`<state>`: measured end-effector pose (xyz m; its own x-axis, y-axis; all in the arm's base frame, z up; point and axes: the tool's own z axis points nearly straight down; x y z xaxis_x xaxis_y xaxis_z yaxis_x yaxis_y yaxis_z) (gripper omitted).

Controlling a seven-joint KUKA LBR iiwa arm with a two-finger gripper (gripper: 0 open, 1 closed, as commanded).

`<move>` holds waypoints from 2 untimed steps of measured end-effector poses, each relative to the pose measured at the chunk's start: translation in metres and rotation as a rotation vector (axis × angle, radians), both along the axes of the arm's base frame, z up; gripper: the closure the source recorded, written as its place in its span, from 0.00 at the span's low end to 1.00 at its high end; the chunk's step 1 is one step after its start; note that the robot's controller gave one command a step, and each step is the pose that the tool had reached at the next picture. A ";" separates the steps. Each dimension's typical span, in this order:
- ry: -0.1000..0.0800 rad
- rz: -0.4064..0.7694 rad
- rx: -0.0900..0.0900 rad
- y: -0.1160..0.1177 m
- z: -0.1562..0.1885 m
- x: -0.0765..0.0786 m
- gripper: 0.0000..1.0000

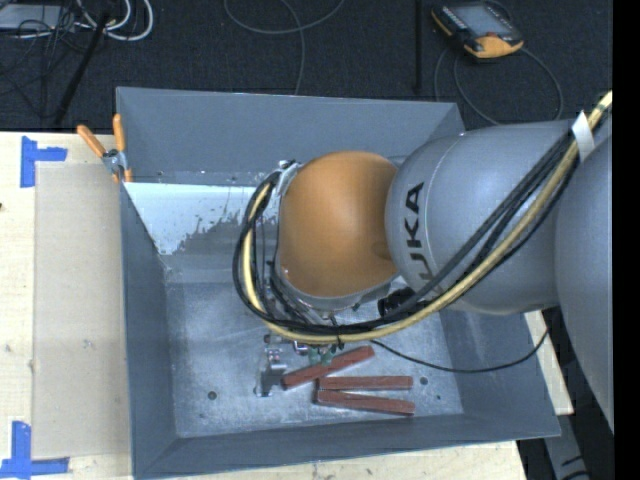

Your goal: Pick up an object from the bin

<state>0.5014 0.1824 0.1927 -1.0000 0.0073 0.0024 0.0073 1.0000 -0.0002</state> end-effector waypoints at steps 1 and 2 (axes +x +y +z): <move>0.000 0.000 0.000 0.000 0.000 0.000 0.00; -0.006 0.091 0.002 -0.011 -0.025 0.003 0.00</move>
Offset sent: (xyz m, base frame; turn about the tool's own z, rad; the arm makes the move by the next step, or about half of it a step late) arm 0.0121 -0.0610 -0.1227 -0.3631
